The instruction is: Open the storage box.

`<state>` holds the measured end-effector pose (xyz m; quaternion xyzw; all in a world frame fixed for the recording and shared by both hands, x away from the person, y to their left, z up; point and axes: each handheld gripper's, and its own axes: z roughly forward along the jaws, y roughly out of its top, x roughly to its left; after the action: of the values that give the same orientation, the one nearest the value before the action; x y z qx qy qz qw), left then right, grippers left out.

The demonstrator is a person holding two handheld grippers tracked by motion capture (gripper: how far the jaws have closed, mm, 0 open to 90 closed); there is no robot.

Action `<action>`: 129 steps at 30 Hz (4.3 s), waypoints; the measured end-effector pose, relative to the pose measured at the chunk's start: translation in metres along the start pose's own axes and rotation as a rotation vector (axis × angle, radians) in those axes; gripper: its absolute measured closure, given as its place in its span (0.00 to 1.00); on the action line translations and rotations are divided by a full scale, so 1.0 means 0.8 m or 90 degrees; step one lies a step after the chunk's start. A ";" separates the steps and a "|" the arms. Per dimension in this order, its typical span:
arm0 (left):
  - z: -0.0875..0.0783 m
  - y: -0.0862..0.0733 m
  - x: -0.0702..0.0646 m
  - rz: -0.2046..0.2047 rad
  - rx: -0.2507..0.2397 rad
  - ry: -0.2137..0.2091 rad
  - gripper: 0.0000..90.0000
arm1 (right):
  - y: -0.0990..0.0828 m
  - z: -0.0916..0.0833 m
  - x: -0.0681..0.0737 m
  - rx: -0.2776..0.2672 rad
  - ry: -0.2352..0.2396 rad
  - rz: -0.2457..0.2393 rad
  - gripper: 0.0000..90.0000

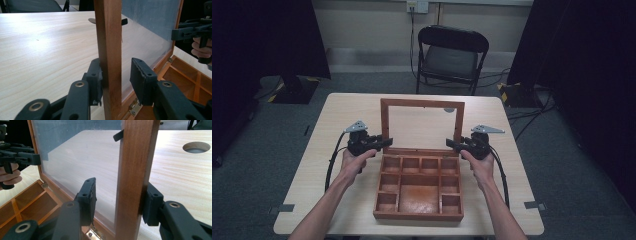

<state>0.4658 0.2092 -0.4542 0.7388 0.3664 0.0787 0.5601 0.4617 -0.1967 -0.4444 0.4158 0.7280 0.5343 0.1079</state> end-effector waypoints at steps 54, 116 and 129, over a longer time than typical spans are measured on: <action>0.032 -0.013 0.019 -0.072 0.070 -0.005 0.39 | -0.008 0.041 -0.016 0.054 -0.040 0.043 0.29; -0.102 -0.062 0.007 -0.025 0.134 0.153 0.25 | -0.044 -0.100 0.009 0.085 -0.126 0.043 0.17; -0.136 -0.086 -0.008 -0.023 0.181 0.181 0.23 | -0.092 -0.135 0.008 0.163 -0.175 0.043 0.17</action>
<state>0.3728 0.2963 -0.4742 0.7852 0.4623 0.1199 0.3943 0.3564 -0.2726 -0.4621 0.5197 0.7538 0.3791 0.1344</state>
